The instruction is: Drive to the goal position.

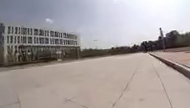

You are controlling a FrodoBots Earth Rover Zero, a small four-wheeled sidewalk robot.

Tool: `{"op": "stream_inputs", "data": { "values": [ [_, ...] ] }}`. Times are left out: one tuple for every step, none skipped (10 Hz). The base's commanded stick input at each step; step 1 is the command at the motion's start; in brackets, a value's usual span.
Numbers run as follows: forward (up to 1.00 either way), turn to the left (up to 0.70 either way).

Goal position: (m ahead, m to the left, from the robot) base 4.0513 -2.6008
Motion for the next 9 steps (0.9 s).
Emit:
{"op": "stream_inputs", "data": {
  "values": [
    [0.7, 0.02],
    [0.7, 0.02],
    [0.7, 0.02],
    [0.7, 0.02],
    [0.7, 0.02],
    [0.7, 0.02],
    [0.7, 0.02],
    [0.7, 0.02],
    [0.7, 0.02]
  ]
}}
